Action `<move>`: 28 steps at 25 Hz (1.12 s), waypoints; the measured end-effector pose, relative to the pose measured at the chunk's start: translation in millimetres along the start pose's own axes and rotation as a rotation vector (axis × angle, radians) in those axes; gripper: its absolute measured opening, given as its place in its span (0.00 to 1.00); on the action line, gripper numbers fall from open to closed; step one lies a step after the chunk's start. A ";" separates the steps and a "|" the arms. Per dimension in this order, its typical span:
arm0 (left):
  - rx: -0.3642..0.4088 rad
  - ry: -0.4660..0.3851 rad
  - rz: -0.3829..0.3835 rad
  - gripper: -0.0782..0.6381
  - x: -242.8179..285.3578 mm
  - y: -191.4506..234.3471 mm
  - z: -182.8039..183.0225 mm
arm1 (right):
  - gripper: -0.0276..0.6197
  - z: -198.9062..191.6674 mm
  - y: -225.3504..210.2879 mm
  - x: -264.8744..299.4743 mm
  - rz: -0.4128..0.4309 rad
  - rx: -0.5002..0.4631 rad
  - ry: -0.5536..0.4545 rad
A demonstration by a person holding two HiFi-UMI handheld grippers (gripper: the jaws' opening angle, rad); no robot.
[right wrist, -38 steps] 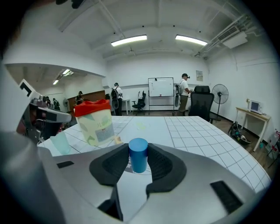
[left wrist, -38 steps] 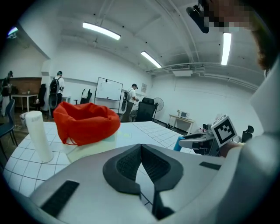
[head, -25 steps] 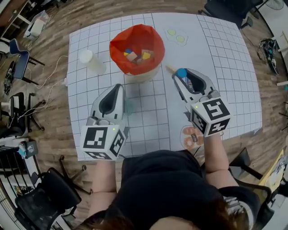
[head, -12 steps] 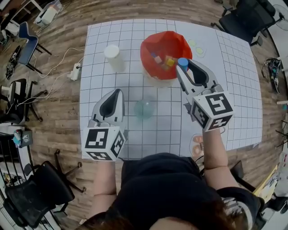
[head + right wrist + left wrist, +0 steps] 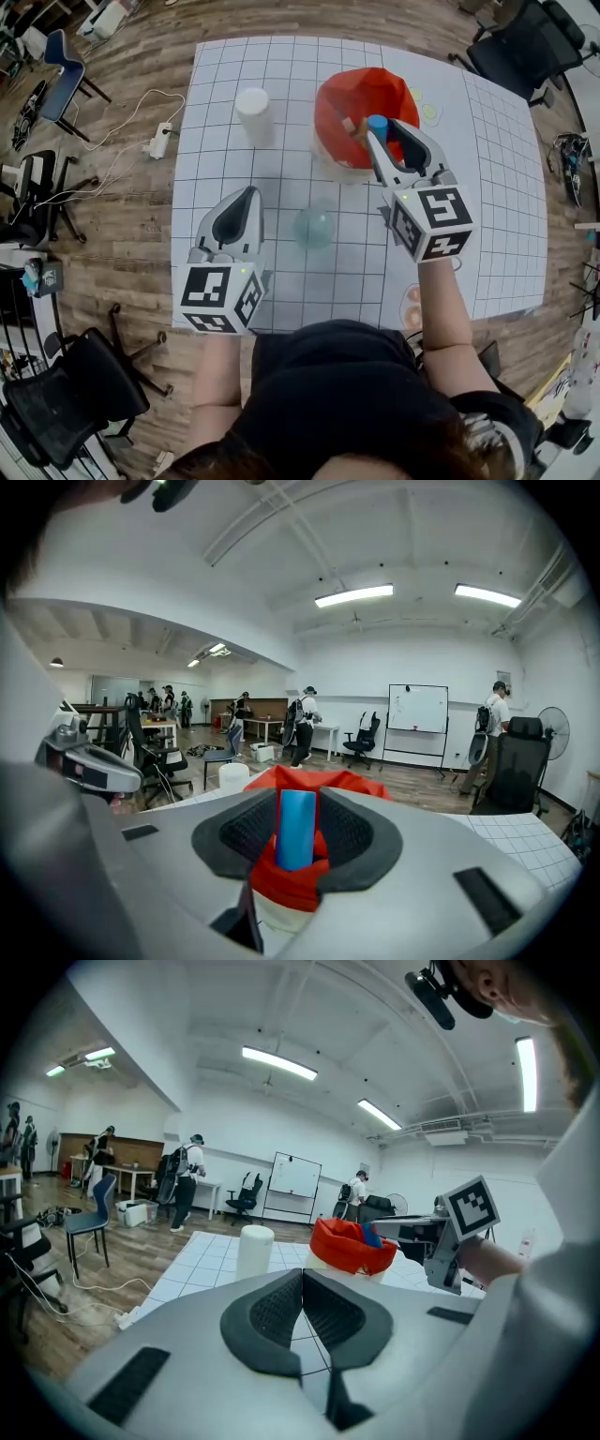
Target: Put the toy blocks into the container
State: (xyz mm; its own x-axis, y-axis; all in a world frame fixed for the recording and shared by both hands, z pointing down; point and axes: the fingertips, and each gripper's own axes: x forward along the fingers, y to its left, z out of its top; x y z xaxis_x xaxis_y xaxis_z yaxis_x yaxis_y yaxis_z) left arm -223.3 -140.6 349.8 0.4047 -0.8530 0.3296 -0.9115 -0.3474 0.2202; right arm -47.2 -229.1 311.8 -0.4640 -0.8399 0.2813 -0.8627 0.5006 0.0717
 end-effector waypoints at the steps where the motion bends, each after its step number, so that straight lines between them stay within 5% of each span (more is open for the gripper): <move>1: 0.000 -0.001 0.001 0.15 -0.1 0.2 0.0 | 0.27 -1.6 -0.8 -0.5 -0.003 0.003 -0.004; 14: 0.009 0.008 -0.050 0.15 9.8 -42.3 3.0 | 0.28 -3.9 -38.9 -37.7 -0.056 0.053 -0.040; 28: 0.097 0.048 -0.244 0.15 59.3 -168.5 1.2 | 0.28 -69.2 -132.8 -88.3 -0.169 0.136 0.043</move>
State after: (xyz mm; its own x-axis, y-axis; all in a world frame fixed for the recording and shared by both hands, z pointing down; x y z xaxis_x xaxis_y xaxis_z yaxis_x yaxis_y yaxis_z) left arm -45.8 -133.1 331.2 0.6141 -0.7208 0.3215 -0.7885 -0.5778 0.2106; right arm 122.3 -206.9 343.7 -0.3037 -0.8986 0.3165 -0.9481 0.3178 -0.0075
